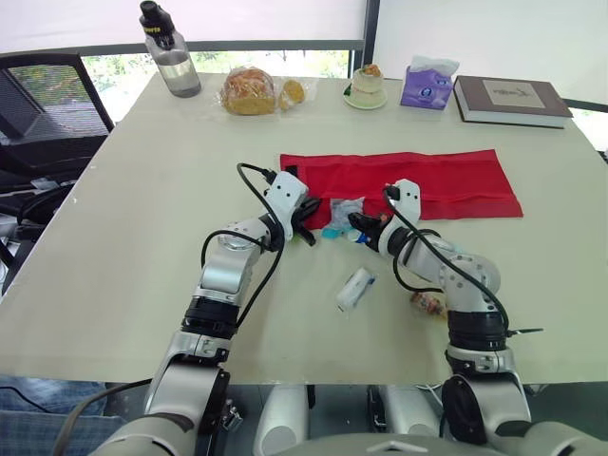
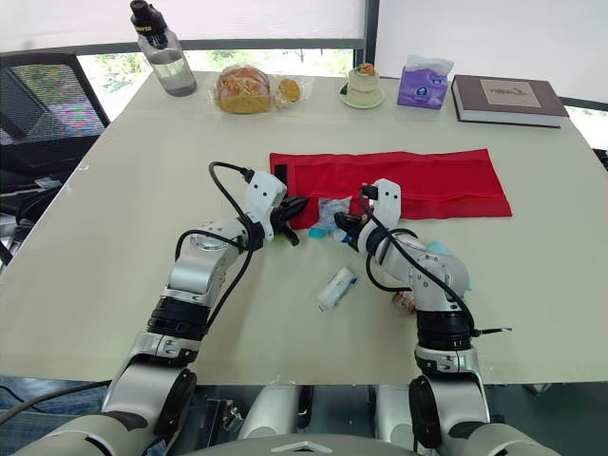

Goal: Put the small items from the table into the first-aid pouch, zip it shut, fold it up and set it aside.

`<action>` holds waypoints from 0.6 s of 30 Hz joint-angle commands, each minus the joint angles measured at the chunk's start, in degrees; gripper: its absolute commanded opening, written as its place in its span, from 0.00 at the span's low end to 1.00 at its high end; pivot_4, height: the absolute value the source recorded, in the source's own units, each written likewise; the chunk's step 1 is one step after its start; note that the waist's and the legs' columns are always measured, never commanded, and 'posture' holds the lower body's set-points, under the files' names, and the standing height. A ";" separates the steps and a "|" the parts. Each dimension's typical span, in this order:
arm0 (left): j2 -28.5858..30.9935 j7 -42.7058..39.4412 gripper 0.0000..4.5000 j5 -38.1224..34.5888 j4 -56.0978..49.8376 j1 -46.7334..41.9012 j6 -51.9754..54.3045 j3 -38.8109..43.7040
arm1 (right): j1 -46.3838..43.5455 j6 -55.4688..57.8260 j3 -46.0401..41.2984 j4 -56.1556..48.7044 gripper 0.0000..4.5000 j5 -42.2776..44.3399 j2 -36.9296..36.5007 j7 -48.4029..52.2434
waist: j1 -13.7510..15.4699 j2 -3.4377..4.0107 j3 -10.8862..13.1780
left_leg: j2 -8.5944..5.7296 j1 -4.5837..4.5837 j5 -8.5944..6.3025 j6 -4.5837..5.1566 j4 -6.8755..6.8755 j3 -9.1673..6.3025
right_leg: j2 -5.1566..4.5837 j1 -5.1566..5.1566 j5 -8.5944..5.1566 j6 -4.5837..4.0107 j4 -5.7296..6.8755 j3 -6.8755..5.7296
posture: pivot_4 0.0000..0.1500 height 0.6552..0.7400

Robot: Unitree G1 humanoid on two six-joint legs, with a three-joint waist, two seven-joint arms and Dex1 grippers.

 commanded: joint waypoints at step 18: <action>-0.14 -3.05 0.00 -1.29 -5.33 2.02 0.51 -1.21 | -9.53 -11.63 -4.31 16.50 0.23 -4.20 8.50 -0.73 | -0.28 0.01 0.00 | 0.02 0.06 0.00 0.00 0.00 0.01 | 0.02 0.00 0.02 -0.02 0.04 0.02 | 1.00 1.00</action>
